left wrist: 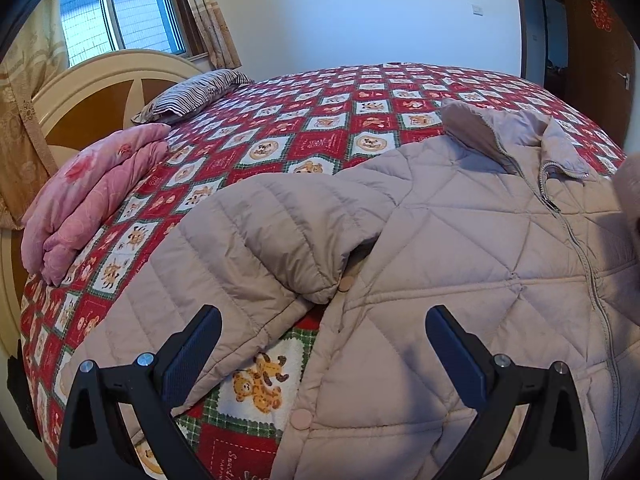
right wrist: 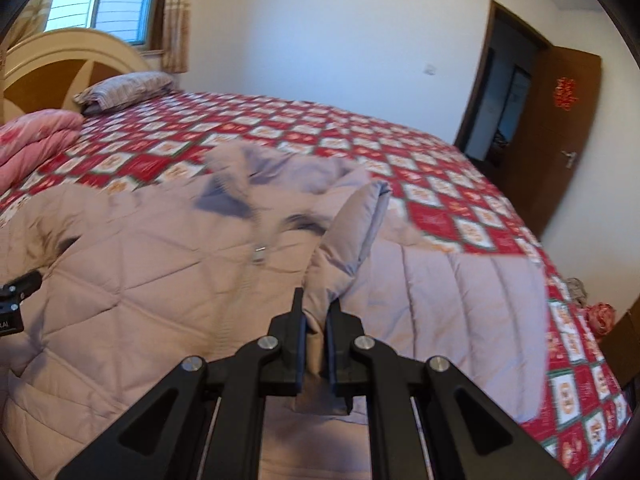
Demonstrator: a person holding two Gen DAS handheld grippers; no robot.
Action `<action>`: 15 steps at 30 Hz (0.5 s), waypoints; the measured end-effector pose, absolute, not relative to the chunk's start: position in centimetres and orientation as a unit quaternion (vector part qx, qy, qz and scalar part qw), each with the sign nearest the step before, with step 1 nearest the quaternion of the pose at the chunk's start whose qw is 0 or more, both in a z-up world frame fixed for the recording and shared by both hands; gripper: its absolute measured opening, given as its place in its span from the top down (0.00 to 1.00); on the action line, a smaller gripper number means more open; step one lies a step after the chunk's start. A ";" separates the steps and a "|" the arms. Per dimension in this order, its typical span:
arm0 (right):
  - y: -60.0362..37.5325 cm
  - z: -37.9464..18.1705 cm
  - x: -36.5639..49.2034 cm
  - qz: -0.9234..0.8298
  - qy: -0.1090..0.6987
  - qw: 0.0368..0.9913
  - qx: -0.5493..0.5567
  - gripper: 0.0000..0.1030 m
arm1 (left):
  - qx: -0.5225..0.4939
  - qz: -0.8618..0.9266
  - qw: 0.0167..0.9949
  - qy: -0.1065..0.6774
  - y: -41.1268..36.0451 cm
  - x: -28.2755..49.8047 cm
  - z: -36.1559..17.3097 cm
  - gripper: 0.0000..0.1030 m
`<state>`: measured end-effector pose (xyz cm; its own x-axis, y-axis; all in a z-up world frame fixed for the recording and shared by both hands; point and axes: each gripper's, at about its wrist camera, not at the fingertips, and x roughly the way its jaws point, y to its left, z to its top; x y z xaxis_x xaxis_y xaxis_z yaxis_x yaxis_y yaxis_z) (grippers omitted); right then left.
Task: Fold large clothes
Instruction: 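Fold the held sleeve across the jacket body and release with the right gripper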
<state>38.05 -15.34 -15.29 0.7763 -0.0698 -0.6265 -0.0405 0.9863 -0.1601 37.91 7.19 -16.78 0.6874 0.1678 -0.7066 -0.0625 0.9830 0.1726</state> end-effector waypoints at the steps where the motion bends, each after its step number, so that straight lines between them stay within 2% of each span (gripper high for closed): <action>1: -14.8 -15.8 38.2 -0.001 0.338 0.938 -0.081 0.90 | 0.067 0.063 0.916 0.390 7.2 37.9 -16.7 0.01; 8: -12.5 -18.2 39.3 0.029 0.370 0.925 -0.077 0.87 | 0.069 0.073 0.913 0.395 6.8 38.1 -16.3 0.01; 10: -12.7 -18.5 39.3 0.042 0.387 0.919 -0.068 0.67 | 0.067 0.072 0.912 0.397 6.5 38.1 -15.9 0.01; 11: -13.0 -18.4 39.1 0.057 0.395 0.915 -0.056 0.51 | 0.066 0.070 0.913 0.396 6.3 38.1 -15.6 0.01; 14: -14.1 -17.3 37.0 0.063 0.386 0.919 -0.051 0.45 | 0.068 0.066 0.917 0.387 4.9 38.0 -14.4 0.01; 15: -14.4 -16.9 36.4 0.063 0.384 0.920 -0.056 0.40 | 0.067 0.061 0.919 0.384 4.3 38.1 -14.1 0.01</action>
<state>36.41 -14.42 -16.91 0.6974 0.0739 -0.7129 -0.1592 0.9858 -0.0535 38.06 4.29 -14.09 0.6970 0.1644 -0.6980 -0.0610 0.9834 0.1707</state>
